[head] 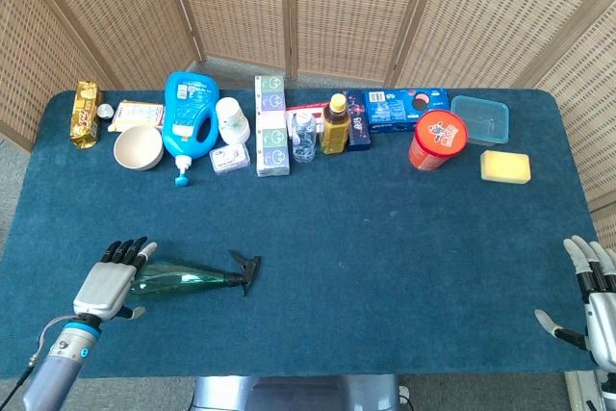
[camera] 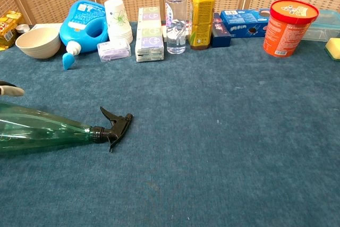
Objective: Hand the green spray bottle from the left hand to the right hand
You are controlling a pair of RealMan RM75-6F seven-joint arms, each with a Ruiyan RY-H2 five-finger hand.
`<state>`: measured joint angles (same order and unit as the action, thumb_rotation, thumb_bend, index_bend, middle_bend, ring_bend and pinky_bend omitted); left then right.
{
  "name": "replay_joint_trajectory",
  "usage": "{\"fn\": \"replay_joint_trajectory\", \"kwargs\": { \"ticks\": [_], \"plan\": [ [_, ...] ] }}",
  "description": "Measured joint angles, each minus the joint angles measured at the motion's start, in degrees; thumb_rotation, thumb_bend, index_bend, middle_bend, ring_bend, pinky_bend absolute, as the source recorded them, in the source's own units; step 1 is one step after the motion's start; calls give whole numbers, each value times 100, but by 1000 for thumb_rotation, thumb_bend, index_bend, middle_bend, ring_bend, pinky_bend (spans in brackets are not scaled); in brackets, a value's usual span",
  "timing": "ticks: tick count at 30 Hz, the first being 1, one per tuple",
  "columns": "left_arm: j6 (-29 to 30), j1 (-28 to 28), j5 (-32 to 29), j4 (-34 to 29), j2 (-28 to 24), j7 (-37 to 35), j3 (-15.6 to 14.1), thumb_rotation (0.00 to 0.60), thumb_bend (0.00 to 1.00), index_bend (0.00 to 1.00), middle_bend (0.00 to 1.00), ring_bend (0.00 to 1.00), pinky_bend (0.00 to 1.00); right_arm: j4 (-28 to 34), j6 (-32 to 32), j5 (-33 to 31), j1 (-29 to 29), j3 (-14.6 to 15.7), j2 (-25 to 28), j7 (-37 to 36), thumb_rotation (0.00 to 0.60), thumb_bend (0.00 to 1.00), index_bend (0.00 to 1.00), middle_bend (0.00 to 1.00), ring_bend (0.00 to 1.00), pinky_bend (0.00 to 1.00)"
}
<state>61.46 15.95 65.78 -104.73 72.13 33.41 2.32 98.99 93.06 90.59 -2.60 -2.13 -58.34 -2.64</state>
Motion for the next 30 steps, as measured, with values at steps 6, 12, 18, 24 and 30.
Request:
{"fn": "replay_joint_trajectory", "kwargs": {
  "ticks": [6,12,18,24,30],
  "plan": [
    [-75,235,-425,58,220,333,52,600,0,75,86,44,152,-6,-3,-1,-3,1,19,-93,600,0,0,0,0,0],
    [323,271,-577,107,451,662,81,600,0,298,408,312,390,-19,2,-23,-12,-7,50,-222,600,0,0,0,0,0],
    [722,227,-539,244,721,632,102,600,0,371,477,372,438,-32,-15,-5,-8,4,75,-319,600,0,0,0,0,0],
    [809,155,-140,338,693,-24,74,600,0,371,477,372,438,-40,-44,7,-1,18,87,-391,600,0,0,0,0,0],
    [903,52,622,489,527,-1496,26,600,0,371,477,368,438,-46,-188,41,50,64,109,-632,600,0,0,0,0,0]
  ]
}}
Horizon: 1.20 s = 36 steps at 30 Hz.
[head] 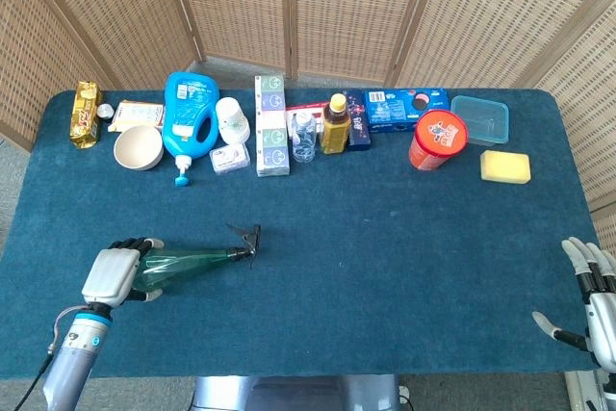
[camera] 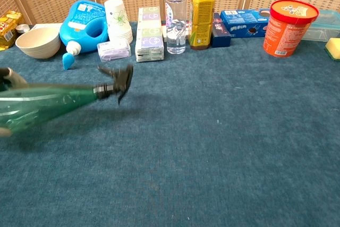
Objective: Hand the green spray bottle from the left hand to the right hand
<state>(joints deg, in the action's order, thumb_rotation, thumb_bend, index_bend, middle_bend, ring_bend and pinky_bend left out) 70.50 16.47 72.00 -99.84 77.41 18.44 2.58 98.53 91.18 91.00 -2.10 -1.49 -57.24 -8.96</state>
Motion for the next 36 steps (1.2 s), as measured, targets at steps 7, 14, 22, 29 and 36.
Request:
{"fn": "replay_joint_trajectory", "kwargs": {
  "ticks": [7,14,22,29,36],
  "plan": [
    [529,-114,1234,569,-116,-2532,-64,600,0,370,477,357,438,13,-293,58,145,61,27,-443,600,0,0,0,0,0],
    [1326,-106,2294,1406,-33,-4920,-82,600,0,368,477,341,438,160,-786,234,503,105,177,-1436,600,0,0,0,0,0],
    [1665,272,2935,2056,192,-6240,-38,600,0,359,474,330,438,841,-1322,608,1121,60,706,-2449,600,0,0,0,0,0],
    [1317,777,3037,1913,270,-6779,-14,600,0,356,470,325,439,1416,-1624,767,1569,-60,1034,-3161,600,0,0,0,0,0],
    [998,1190,2913,1599,477,-6824,214,600,0,356,468,323,438,1748,-1982,783,2184,-315,1178,-4359,600,0,0,0,0,0]
  ]
}}
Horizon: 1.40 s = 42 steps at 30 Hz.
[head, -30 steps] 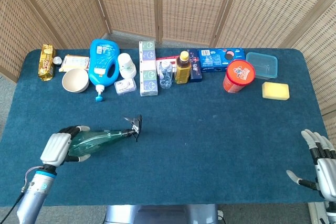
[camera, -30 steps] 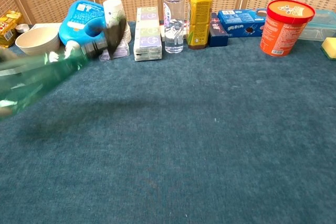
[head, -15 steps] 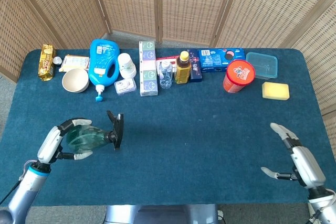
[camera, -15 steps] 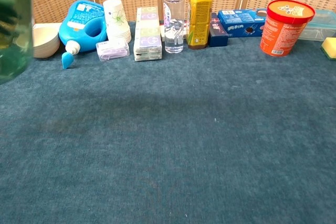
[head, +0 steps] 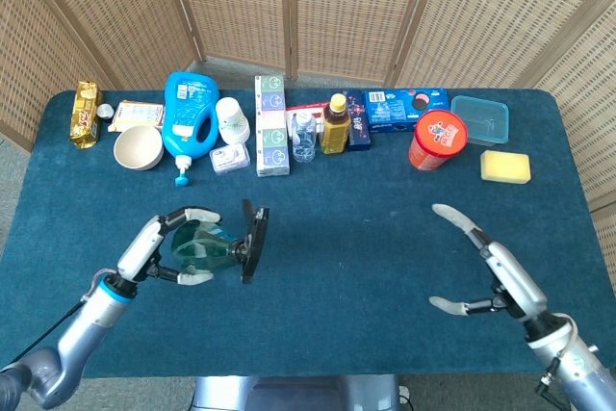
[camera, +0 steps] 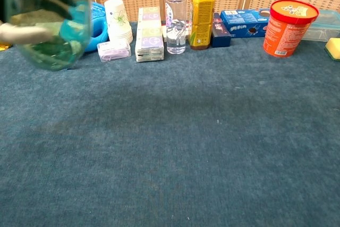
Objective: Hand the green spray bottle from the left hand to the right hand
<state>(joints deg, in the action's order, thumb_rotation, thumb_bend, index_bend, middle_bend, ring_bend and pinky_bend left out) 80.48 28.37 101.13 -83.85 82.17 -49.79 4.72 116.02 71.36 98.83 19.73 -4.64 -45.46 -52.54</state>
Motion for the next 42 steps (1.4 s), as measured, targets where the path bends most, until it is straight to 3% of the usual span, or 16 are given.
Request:
{"fn": "replay_joint_trajectory", "kwargs": {
  "ticks": [5,12,26,38,42],
  "plan": [
    [-512,369,-253,-480,17,50,212,600,0,356,468,323,439,23,-458,-194,604,-318,35,-526,600,0,0,0,0,0],
    [-1208,843,-807,-970,90,418,566,600,0,356,468,323,438,-214,-673,-457,944,-541,-35,-1077,600,0,0,0,0,0],
    [-1987,1597,-1832,-1032,964,1625,1080,600,0,356,468,320,438,-489,-801,-610,1642,-1017,-83,-2745,600,0,0,0,0,0],
    [-2218,1774,-2152,-849,1231,1452,1165,600,0,355,467,318,439,-127,-1036,-859,2019,-1142,-382,-2251,600,0,0,4,0,0],
    [-2238,1789,-2171,-865,1217,1425,1175,600,0,353,467,317,439,-4,-1081,-991,2074,-1167,-461,-1967,600,0,0,82,18,13]
  ]
}}
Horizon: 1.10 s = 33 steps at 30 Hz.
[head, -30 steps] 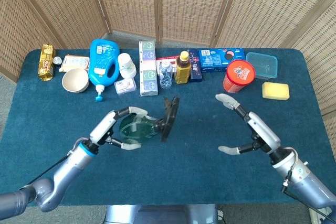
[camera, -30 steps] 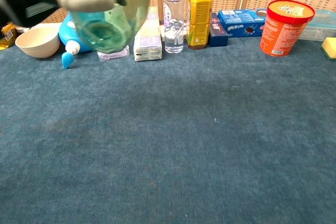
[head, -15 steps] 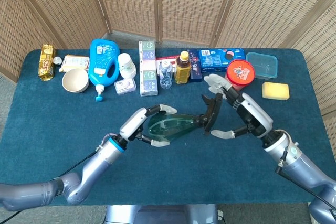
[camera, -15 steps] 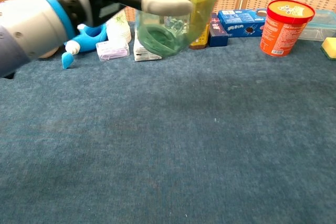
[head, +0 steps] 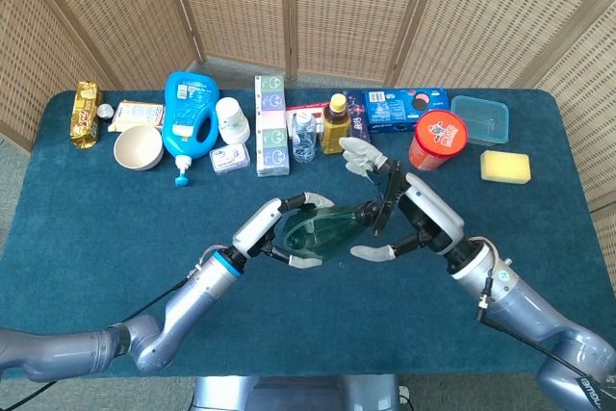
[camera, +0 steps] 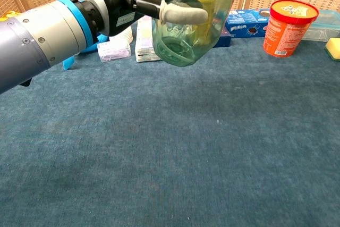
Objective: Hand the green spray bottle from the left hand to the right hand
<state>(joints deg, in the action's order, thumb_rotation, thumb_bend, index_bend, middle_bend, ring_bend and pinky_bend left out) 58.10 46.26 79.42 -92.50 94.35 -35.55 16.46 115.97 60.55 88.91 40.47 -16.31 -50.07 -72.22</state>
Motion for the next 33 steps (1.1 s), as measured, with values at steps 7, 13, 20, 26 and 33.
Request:
{"fn": "replay_joint_trajectory", "kwargs": {
  "ticks": [7,13,20,26,33],
  "plan": [
    [-34,-7,-63,-41,-19,-70,-9,600,0,351,466,316,439,222,-20,-559,21,-79,-130,711,600,5,174,403,174,98],
    [-35,-14,-76,-46,-21,-73,-24,600,0,348,462,308,439,444,104,-1336,-33,-229,-290,1282,600,211,546,676,355,153],
    [-55,-15,-135,-50,-16,-63,-18,600,0,334,441,301,438,635,282,-1713,-190,-401,-416,1638,600,356,688,762,416,178],
    [-83,-11,-180,-78,-7,-80,-5,600,0,292,400,269,439,703,265,-1778,-253,-469,-423,1776,600,401,691,769,422,180],
    [-82,-23,-216,-86,9,-55,-10,600,0,47,77,58,269,783,234,-1815,-301,-527,-390,1937,600,402,695,771,422,180]
  ]
}}
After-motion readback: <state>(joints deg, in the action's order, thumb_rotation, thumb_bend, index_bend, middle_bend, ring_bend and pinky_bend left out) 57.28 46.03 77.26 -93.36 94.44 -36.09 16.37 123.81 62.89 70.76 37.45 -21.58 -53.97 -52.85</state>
